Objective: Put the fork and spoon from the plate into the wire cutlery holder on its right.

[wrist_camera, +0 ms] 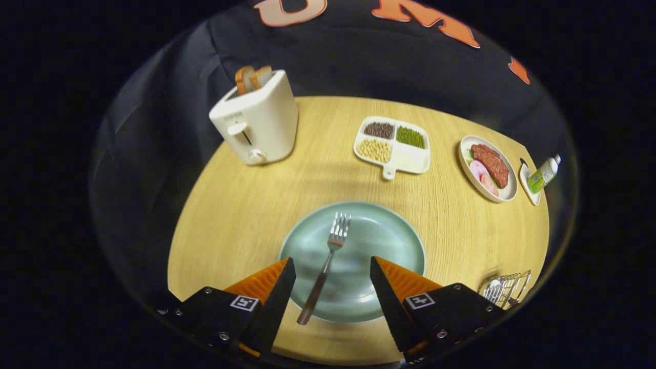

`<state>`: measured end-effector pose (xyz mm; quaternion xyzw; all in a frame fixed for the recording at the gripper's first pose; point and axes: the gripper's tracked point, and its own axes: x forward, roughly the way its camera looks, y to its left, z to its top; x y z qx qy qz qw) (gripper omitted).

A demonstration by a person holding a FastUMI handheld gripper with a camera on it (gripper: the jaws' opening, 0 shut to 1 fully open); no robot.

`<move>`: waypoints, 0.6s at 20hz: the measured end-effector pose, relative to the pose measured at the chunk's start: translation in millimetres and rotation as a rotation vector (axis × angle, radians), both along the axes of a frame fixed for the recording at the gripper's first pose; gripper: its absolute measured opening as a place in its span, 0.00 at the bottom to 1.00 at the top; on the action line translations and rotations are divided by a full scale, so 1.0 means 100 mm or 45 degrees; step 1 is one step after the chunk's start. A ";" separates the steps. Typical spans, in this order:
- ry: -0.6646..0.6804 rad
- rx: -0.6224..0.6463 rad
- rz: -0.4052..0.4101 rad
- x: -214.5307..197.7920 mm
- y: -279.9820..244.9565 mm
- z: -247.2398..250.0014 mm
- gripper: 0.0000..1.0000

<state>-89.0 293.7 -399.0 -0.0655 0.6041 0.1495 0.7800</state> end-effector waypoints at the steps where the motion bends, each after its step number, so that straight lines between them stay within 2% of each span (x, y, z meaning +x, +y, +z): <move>1: 0.044 -0.041 0.031 -0.06 -0.01 -0.07 0.83; 3: 0.111 -0.055 0.049 -0.14 0.04 -0.20 0.76; 8: 0.213 -0.046 -0.042 -0.13 0.16 -0.42 0.62; 10: 0.255 -0.051 -0.073 -0.12 0.17 -0.50 0.53; 12: 0.299 -0.073 -0.090 -0.15 0.15 -0.55 0.40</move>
